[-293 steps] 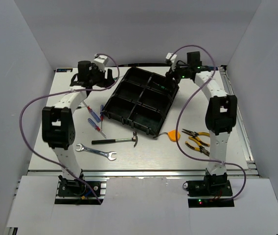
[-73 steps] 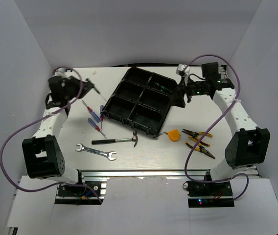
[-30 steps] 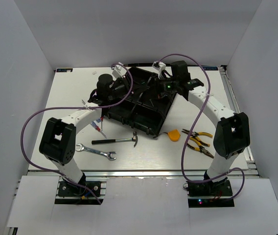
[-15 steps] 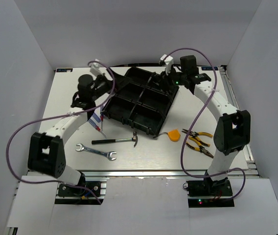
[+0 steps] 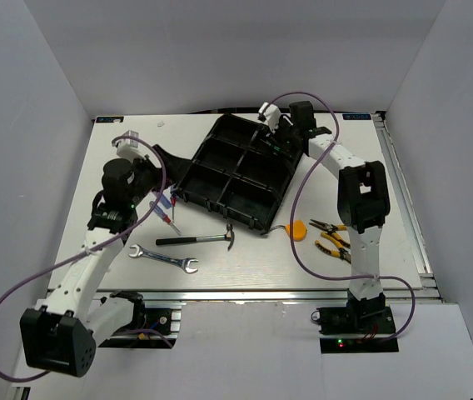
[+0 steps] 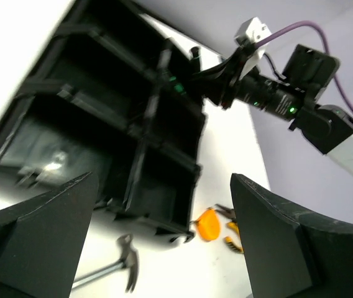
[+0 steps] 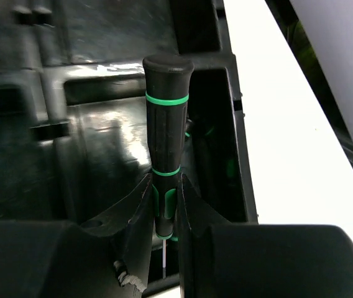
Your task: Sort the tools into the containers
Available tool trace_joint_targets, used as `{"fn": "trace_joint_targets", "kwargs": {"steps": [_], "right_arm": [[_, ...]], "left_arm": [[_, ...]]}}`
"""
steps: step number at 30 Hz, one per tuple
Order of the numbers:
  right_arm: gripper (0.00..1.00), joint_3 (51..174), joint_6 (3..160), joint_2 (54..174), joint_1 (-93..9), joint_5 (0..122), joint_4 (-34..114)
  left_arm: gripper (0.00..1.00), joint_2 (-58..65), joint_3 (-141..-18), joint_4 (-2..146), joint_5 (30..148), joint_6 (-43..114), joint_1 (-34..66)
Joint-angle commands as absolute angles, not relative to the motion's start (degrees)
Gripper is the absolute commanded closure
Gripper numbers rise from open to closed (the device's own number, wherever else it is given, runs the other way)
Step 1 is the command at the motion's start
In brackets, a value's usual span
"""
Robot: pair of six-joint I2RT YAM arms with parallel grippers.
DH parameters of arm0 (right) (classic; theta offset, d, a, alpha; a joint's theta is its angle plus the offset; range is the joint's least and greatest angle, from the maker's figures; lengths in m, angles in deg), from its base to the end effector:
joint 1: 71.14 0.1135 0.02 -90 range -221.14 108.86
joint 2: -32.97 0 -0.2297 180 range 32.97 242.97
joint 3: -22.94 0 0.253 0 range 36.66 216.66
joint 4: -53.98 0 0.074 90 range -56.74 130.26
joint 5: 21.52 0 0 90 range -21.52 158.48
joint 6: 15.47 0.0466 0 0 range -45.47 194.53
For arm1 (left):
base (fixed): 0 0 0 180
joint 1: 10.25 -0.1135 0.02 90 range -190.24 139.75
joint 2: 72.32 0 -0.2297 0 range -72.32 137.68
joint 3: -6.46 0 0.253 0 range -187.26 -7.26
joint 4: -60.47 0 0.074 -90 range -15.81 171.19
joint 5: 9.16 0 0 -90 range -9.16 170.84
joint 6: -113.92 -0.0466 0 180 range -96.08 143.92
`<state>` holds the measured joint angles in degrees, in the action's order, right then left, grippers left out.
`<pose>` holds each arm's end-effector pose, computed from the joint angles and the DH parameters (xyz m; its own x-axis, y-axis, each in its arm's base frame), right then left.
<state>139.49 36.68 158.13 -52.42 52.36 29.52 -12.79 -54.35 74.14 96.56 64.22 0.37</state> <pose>0.4712 0.1734 0.1986 -0.0837 -0.6508 -0.7547 -0.7346 0.5520 -0.3946 0.2656 -0.0626 0.2916 -0.4438 -0.5502 -0.7073 0.1973 0.7099 -0.6761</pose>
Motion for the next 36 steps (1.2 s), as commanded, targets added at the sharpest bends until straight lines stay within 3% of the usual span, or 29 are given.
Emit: {"fn": "trace_joint_targets", "kwargs": {"steps": [1, 4, 11, 13, 15, 19, 25, 30, 36], "right_arm": [[1.0, 144.1, 37.5, 159.2, -53.2, 53.5, 36.0], [0.88, 143.5, 37.4, 160.1, -53.1, 53.2, 38.0], [0.43, 142.8, 36.1, 160.8, -53.6, 54.4, 37.8], [0.36, 141.7, 36.4, 159.7, -53.7, 53.7, 37.8], [0.35, 141.3, 37.1, 158.0, -54.0, 53.2, 37.2], [0.16, 143.7, 38.2, 154.1, -55.2, 51.3, 30.8], [0.11, 142.1, 30.2, 142.3, -58.4, 35.9, 10.0], [0.11, 124.8, 20.5, 127.5, -60.9, 25.9, -3.8], [0.11, 102.2, 11.3, 111.5, -64.3, 28.6, -8.8]], "left_arm": [[0.02, -17.6, -52.0, 81.7, 90.4, 62.5, -0.1], [0.02, -19.8, -50.8, 83.5, 89.5, 62.9, -0.2], [0.02, -19.6, -50.6, 84.4, 89.1, 63.2, -0.2], [0.02, -18.9, -50.6, 84.4, 89.2, 63.3, -0.3], [0.02, -17.8, -50.9, 84.6, 89.4, 63.4, -0.4], [0.02, -16.7, -52.1, 85.8, 89.8, 62.9, -0.6], [0.02, -16.9, -50.9, 86.2, 89.2, 61.8, -1.0], [0.02, -16.6, -49.4, 86.3, 89.4, 61.7, -1.1], [0.02, -17.3, -46.4, 83.9, 92.3, 62.8, -1.3]]}}
